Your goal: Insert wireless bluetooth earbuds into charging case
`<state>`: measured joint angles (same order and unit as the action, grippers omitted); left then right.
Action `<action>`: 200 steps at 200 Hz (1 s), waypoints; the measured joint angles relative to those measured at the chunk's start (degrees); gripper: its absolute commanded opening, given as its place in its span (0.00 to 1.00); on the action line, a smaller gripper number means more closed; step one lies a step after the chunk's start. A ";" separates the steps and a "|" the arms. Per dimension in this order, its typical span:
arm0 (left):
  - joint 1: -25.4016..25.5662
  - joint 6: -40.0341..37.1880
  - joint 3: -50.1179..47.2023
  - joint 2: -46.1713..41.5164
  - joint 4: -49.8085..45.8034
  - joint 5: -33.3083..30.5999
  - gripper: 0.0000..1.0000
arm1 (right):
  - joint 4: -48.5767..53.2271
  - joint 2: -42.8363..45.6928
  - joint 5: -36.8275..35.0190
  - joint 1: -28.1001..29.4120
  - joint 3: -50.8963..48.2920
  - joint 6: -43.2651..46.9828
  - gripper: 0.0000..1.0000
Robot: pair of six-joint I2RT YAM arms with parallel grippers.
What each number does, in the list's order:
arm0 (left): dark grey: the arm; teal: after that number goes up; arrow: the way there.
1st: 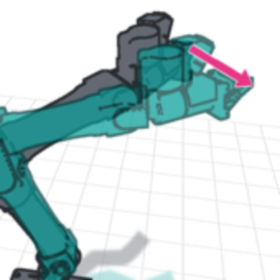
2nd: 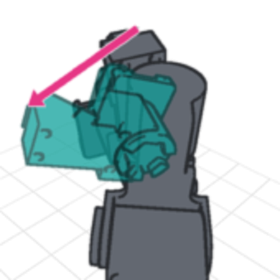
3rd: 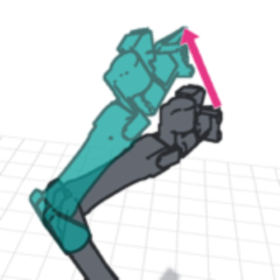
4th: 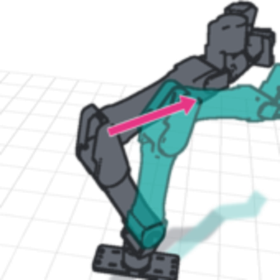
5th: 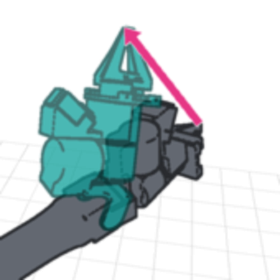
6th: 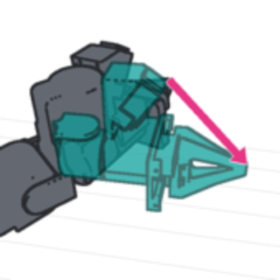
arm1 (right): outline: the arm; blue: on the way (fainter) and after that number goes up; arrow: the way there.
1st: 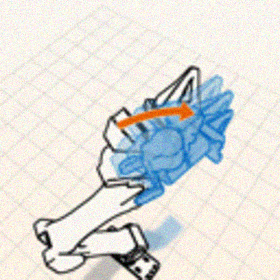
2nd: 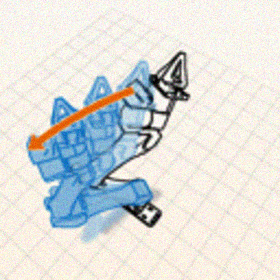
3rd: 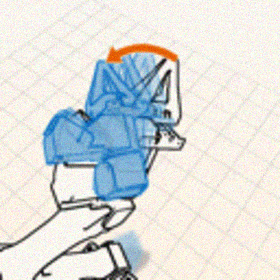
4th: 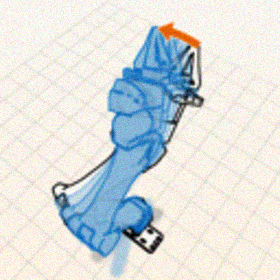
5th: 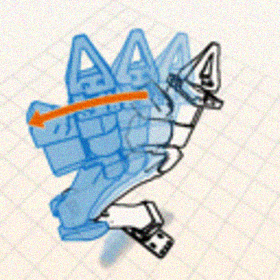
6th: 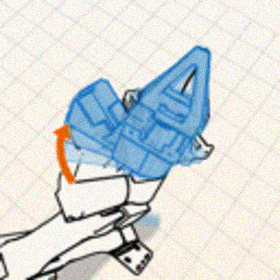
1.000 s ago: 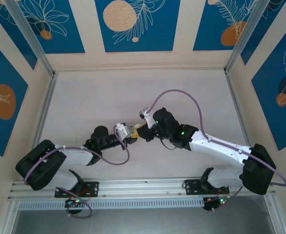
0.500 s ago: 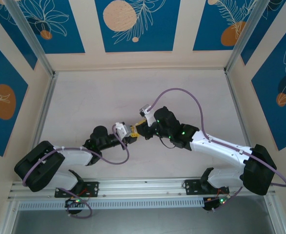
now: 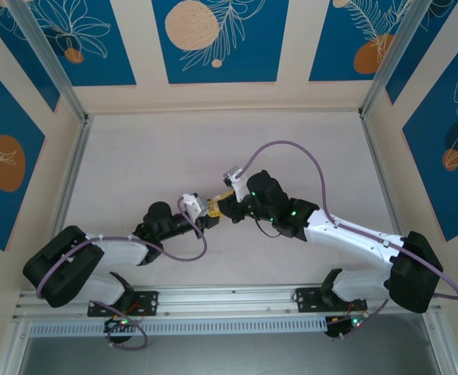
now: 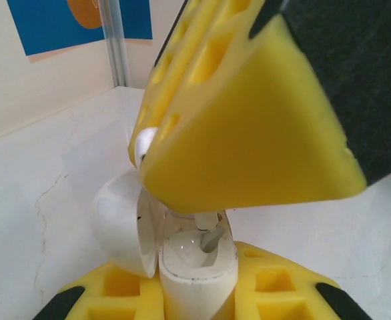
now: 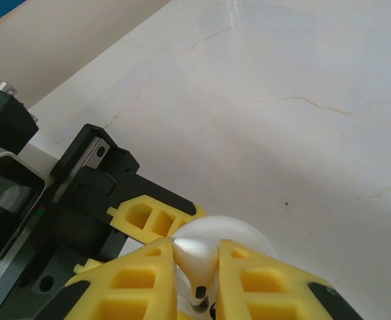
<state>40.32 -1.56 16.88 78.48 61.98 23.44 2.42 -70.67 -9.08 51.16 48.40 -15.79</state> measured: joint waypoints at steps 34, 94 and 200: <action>0.00 1.09 0.00 0.00 0.61 -0.20 0.15 | -0.04 0.00 0.00 0.00 -0.07 0.20 0.17; 0.00 1.73 0.00 0.00 1.11 -0.61 0.15 | -0.20 0.35 -0.81 0.17 -0.55 0.59 0.17; 0.00 1.70 0.00 0.00 1.42 -0.59 0.15 | -0.09 0.52 -0.74 0.50 -0.57 1.31 0.22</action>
<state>40.32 0.14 16.88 78.48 63.40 22.85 2.33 -70.15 -9.82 51.66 47.83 -14.48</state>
